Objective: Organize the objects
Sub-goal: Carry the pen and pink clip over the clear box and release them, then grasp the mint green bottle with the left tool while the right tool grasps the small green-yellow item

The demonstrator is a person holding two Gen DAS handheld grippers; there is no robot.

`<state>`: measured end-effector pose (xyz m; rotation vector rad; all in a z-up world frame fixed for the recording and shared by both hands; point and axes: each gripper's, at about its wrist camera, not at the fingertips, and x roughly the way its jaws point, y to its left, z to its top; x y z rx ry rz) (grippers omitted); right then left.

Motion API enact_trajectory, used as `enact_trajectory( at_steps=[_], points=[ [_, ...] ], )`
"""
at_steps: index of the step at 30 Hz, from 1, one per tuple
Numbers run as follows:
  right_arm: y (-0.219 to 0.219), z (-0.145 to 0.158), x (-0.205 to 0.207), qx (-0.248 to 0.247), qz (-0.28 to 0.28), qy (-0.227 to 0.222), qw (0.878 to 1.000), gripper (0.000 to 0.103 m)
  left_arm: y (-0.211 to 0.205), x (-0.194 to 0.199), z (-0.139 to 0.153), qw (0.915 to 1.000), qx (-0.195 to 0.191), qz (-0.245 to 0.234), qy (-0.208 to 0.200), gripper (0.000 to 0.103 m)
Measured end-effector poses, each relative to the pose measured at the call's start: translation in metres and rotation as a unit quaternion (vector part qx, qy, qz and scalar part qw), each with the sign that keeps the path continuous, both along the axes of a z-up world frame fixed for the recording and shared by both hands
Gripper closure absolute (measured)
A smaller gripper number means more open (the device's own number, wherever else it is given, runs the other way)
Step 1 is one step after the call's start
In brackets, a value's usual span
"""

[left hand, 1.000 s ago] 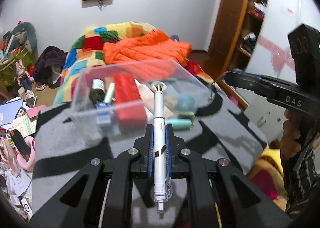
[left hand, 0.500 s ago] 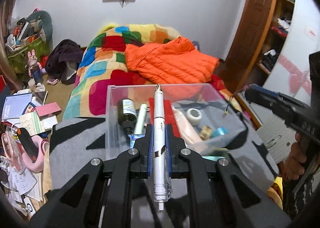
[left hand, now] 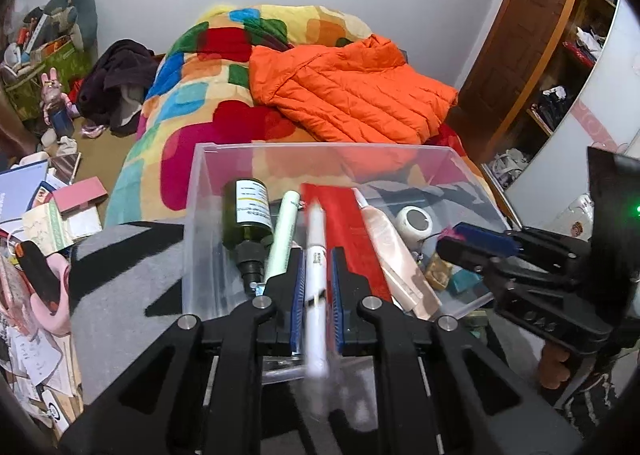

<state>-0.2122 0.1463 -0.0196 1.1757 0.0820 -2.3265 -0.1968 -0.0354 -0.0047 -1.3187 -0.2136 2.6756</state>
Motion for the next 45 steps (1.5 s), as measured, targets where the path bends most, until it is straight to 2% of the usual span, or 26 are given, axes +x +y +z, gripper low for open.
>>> enact_trajectory(
  at_steps=[6, 8, 10, 16, 23, 28, 32, 35, 38, 45],
  points=[
    [0.003, 0.008, 0.008, 0.008, 0.005, 0.016, 1.0, 0.078, 0.007, 0.015, 0.015, 0.9997, 0.002, -0.011, 0.021, 0.091],
    [0.006, 0.013, 0.011, 0.008, 0.006, 0.023, 1.0, 0.077, 0.011, 0.022, 0.022, 0.9994, -0.005, -0.013, 0.032, 0.086],
    [0.01, 0.019, 0.016, 0.006, 0.006, 0.033, 0.999, 0.074, 0.017, 0.033, 0.031, 0.9986, -0.009, -0.017, 0.049, 0.073],
    [0.027, 0.034, 0.038, 0.004, 0.001, 0.061, 0.998, 0.07, 0.031, 0.062, 0.043, 0.9958, -0.018, -0.033, 0.083, 0.05],
    [0.053, 0.033, 0.062, -0.002, -0.007, 0.068, 0.998, 0.068, 0.059, 0.081, 0.02, 0.995, -0.038, -0.061, 0.069, 0.032],
    [0.066, 0.011, 0.073, -0.01, -0.009, 0.038, 0.999, 0.068, 0.073, 0.088, -0.006, 0.9949, -0.059, -0.068, 0.045, 0.03],
    [0.062, -0.017, 0.072, 0.018, -0.009, 0.011, 1.0, 0.068, 0.069, 0.089, -0.021, 0.9968, -0.045, -0.063, 0.021, 0.03],
    [0.059, -0.03, 0.067, 0.023, -0.016, -0.003, 1.0, 0.068, 0.064, 0.092, -0.027, 0.9972, -0.05, -0.054, 0.016, 0.03],
    [0.052, -0.037, 0.065, 0.011, 0.003, -0.02, 1.0, 0.068, 0.057, 0.095, -0.029, 0.9978, -0.043, -0.048, 0.015, 0.03],
    [0.017, -0.039, 0.078, 0.022, 0.059, -0.014, 0.998, 0.067, 0.041, 0.101, -0.03, 0.999, -0.025, -0.033, 0.016, 0.03]
  ],
)
